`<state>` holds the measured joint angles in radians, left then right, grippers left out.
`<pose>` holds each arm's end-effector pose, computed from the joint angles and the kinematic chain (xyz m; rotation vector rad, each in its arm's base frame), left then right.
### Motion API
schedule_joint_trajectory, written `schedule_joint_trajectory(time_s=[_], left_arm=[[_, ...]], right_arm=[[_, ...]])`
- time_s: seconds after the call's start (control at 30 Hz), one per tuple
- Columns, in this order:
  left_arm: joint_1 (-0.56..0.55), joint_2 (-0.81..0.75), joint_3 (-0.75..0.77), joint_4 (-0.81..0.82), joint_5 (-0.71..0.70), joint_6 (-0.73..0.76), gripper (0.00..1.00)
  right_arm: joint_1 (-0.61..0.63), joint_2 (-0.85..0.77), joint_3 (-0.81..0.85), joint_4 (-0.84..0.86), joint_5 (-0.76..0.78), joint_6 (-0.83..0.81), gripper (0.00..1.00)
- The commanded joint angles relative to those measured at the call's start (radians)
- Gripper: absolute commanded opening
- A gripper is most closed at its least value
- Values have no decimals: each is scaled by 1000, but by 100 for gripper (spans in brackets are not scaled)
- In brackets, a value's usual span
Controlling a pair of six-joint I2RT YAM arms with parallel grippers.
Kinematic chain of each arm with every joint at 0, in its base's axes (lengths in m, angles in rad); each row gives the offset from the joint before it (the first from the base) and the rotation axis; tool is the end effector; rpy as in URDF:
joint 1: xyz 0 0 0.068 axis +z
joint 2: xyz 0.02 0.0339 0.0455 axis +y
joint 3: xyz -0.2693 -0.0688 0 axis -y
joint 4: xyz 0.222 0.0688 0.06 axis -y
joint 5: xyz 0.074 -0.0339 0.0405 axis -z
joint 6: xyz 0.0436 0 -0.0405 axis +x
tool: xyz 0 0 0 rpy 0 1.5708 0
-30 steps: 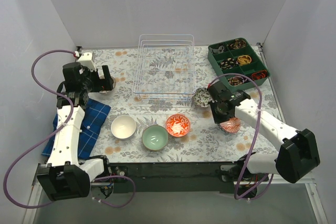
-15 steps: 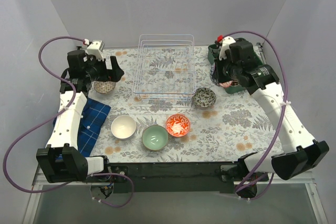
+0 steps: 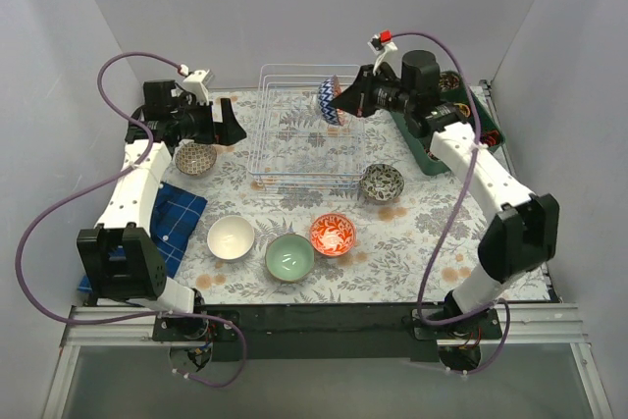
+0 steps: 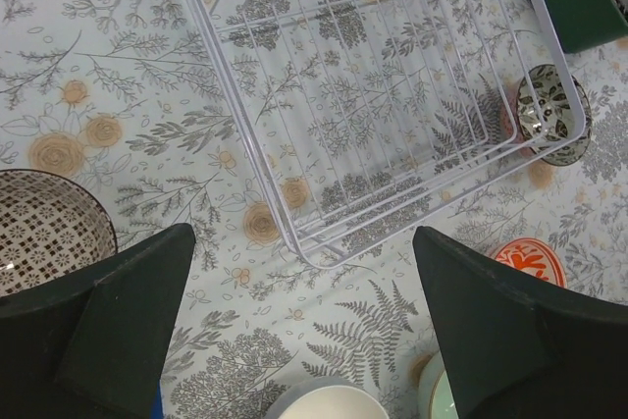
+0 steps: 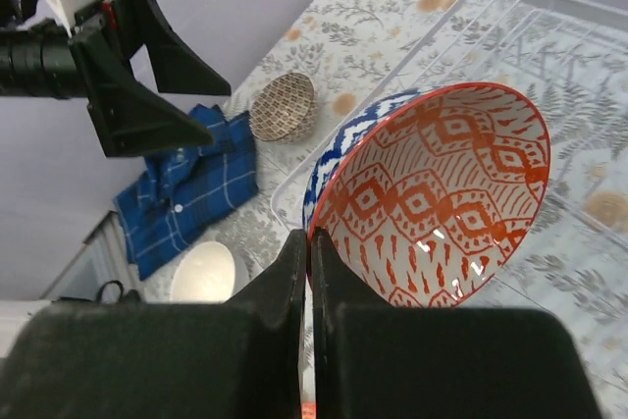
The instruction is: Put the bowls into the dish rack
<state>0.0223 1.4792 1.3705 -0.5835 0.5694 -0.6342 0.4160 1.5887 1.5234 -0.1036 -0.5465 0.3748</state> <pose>0.3083 -0.0166 0.3466 -0.4404 2.2705 -0.9637 0.3201 0.1662 0.4094 -0.4588 1.7755 1.0416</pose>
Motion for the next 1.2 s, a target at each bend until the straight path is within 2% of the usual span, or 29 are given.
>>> schedule_joint_trajectory(time_s=[0.0,0.17,0.53,0.7,1.17], left_arm=[[-10,12,42,-29,66,28,94],[-9,67,101,-90,27,44,91],[-45,144,183,-167,-95,105,95],[-58,162,193,-173,-112,114,95],[-70,144,145,-157,-109,113,95]], right_arm=[[-13,114,-23,384,-133,257,1],[-14,275,-32,592,-164,424,1],[-5,533,86,677,-155,555,1],[6,579,103,674,-135,562,1],[10,585,8,610,-79,515,1]])
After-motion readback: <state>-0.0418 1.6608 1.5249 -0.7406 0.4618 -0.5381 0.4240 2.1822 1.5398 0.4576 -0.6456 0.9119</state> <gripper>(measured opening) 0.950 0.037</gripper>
